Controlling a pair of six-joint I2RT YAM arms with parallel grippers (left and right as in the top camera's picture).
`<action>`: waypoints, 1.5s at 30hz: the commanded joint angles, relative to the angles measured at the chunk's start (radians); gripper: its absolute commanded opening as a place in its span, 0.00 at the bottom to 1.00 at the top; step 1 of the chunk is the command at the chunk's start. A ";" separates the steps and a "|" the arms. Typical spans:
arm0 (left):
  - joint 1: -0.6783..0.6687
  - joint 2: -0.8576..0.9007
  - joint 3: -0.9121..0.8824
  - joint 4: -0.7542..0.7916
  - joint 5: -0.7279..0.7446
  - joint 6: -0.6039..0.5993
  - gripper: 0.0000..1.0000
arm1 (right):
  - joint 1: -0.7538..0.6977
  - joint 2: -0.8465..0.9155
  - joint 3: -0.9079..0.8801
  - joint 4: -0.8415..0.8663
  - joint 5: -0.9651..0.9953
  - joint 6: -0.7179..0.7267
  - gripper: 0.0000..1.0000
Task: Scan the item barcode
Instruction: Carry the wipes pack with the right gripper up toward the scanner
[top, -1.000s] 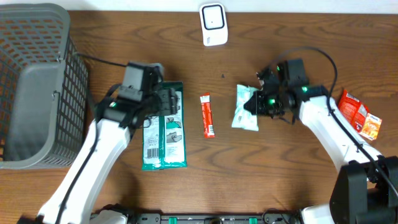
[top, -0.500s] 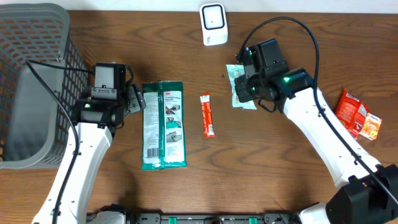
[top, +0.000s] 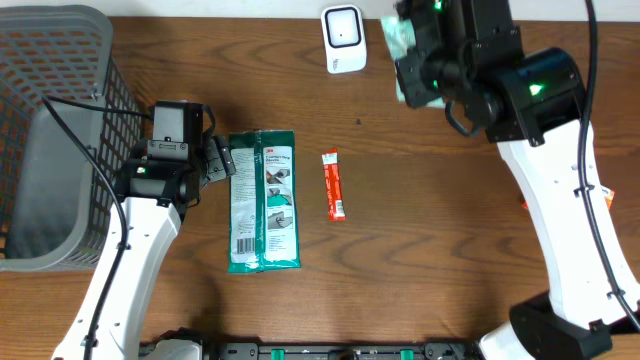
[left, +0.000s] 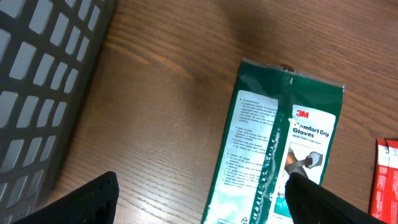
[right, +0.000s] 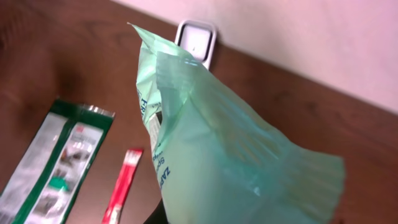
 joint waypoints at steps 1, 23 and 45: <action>0.003 0.005 0.018 -0.001 -0.020 -0.002 0.86 | 0.024 0.099 0.021 0.043 0.116 -0.069 0.01; 0.003 0.005 0.018 -0.001 -0.021 -0.002 0.86 | 0.205 0.681 0.021 1.047 0.775 -0.890 0.01; 0.003 0.005 0.018 -0.001 -0.021 -0.002 0.86 | 0.143 0.954 0.020 1.372 0.609 -0.870 0.01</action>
